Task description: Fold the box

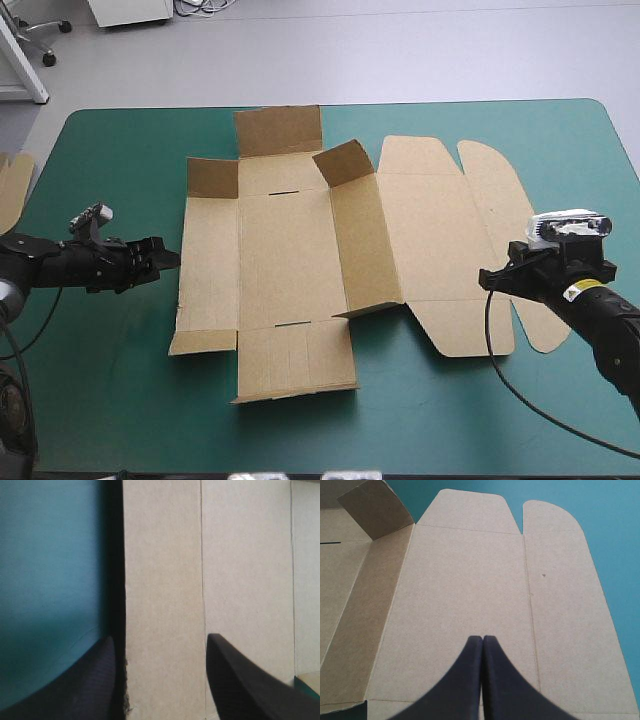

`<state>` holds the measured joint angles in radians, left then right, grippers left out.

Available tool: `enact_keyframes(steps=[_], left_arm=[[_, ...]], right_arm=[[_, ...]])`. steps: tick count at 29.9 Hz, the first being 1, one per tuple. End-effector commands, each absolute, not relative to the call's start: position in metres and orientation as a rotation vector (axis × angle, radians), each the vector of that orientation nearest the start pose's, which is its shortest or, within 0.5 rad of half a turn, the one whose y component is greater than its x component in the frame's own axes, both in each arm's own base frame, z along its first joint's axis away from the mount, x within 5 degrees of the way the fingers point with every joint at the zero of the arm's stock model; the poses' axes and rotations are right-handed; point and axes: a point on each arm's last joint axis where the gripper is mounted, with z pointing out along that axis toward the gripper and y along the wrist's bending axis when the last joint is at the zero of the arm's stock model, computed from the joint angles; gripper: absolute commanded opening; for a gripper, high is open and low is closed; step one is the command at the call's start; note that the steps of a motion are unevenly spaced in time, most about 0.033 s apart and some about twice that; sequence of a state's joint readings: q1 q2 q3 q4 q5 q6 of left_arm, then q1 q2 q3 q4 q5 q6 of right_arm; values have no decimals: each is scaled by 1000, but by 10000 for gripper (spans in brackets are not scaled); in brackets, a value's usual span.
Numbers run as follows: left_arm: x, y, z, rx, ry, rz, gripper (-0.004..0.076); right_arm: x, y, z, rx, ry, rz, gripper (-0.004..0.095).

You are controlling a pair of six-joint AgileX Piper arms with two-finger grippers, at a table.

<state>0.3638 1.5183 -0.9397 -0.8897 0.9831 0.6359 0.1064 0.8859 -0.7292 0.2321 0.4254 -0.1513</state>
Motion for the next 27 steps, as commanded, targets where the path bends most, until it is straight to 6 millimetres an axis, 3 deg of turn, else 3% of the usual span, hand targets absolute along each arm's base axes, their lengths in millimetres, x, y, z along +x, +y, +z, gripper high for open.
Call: enact_keyframes(steps=[1,18,27], left_arm=[[285,40,254,-234,2500,-917,400],[300,39,216,-231,2549,-1105,400],[303,38,216,-211,2505,-1149,400]], right_arm=[[183,26,345,-81,1963,199,-34],[183,26,345,-82,1969,200,-34],[183,26,345,-82,1969,200,-34]])
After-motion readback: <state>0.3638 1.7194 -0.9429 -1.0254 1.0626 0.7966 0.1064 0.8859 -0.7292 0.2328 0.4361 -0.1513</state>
